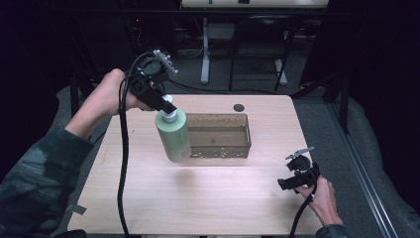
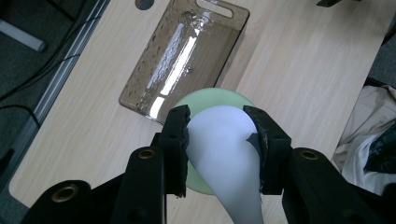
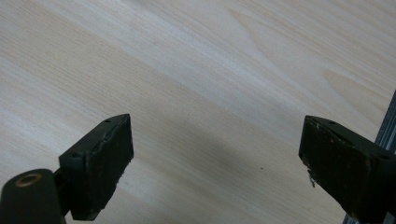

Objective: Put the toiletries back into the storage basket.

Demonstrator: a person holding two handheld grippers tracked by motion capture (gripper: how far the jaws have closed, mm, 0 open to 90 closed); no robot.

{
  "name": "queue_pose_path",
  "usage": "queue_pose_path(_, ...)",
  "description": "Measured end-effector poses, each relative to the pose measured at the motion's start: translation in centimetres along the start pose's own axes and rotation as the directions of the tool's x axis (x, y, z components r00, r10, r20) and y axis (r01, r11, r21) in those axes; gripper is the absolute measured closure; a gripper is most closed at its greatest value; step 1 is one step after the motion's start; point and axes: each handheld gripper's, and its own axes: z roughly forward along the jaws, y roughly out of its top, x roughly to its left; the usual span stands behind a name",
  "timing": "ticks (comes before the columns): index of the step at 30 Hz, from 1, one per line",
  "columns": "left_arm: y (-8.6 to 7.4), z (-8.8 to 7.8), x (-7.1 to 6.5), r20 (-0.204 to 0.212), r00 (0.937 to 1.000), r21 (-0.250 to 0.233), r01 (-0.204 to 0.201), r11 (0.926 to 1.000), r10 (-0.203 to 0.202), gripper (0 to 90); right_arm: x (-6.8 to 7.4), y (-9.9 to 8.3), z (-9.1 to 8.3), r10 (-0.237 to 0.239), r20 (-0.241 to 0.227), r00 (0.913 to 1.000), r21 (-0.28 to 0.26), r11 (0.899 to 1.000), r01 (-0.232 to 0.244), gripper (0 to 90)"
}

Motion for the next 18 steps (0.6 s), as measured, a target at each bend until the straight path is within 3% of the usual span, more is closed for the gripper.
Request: queue_pose_path(18,1.4,-0.7,0.9,-0.03,0.9995,-0.01,0.009,0.9999,-0.009,62.6,0.0,0.0,0.0,0.001,0.001,1.0,-0.003,1.0,-0.001,7.9)
